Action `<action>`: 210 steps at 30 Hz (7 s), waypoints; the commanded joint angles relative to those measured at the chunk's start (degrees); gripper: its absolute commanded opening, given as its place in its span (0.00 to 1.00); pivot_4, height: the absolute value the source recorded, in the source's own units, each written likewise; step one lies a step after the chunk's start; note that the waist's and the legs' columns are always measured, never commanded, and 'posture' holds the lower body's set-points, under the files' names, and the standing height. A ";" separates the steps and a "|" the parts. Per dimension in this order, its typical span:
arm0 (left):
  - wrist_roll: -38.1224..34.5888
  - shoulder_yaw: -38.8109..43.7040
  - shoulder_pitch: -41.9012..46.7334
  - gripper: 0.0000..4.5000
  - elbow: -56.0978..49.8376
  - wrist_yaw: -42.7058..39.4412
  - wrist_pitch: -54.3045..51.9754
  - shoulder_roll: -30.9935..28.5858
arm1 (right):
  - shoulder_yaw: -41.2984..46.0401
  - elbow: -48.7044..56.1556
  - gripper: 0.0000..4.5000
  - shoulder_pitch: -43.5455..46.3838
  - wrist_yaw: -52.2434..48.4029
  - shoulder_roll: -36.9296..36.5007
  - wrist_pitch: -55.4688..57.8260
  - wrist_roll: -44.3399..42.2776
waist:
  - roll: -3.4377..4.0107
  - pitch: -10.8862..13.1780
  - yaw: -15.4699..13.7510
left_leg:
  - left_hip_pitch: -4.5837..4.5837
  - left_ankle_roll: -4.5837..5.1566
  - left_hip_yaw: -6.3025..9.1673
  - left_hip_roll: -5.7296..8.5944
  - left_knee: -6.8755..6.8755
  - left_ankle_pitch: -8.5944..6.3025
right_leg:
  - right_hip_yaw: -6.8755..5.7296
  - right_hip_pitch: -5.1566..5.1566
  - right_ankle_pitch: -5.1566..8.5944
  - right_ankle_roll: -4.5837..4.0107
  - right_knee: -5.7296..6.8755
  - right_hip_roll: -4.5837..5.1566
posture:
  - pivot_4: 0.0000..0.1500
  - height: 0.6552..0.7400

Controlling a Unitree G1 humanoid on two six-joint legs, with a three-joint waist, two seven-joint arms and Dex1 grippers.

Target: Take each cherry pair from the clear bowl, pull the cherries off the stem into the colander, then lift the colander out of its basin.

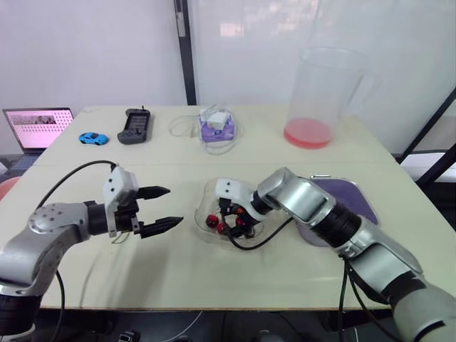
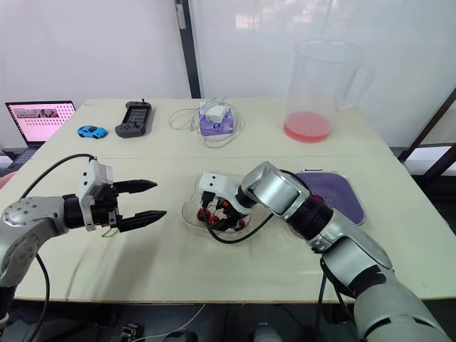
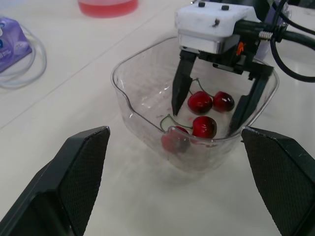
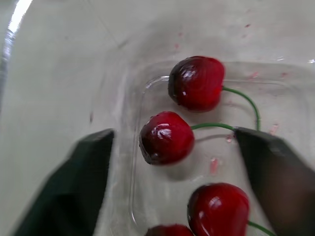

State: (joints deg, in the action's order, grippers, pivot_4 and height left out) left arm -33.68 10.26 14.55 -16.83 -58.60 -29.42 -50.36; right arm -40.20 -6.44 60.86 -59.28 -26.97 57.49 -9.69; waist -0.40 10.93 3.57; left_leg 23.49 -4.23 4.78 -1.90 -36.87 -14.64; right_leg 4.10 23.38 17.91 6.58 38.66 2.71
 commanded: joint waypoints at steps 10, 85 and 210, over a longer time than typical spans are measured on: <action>-0.99 1.31 2.25 1.00 -0.04 1.44 -1.01 1.19 | 2.63 -0.99 0.48 -0.60 1.01 1.55 -1.42 1.92 | 0.00 0.00 0.32 | 0.00 0.00 0.02 0.00 0.00 0.00 | -0.01 0.00 0.00 0.00 0.02 -0.01 | 1.00 0.92; -2.51 -11.35 41.83 0.31 28.09 -4.71 -14.33 23.32 | 25.29 22.22 0.16 -24.83 28.80 -16.38 -76.73 49.63 | -0.07 0.00 -1.02 | -0.01 -0.26 -0.04 0.05 -0.16 0.15 | 0.03 -0.07 0.00 0.01 0.07 0.02 | 1.00 0.92; -9.87 -6.77 36.08 0.00 18.30 3.53 -12.50 30.02 | 39.87 26.89 0.99 -9.20 1.07 -26.02 -3.13 -21.97 | 0.03 0.07 -1.14 | -0.09 -0.08 0.04 0.02 -0.16 0.05 | 0.00 -0.20 0.01 0.02 0.00 -0.03 | 1.00 0.92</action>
State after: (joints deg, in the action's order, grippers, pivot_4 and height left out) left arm -42.98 3.03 49.71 2.87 -55.36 -42.17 -20.46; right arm -0.56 19.16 49.95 -61.08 -54.22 54.38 -31.73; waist -0.37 11.00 2.44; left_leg 23.42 -4.31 4.81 -1.88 -37.04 -14.58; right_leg 4.10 23.19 17.93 6.60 38.66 2.70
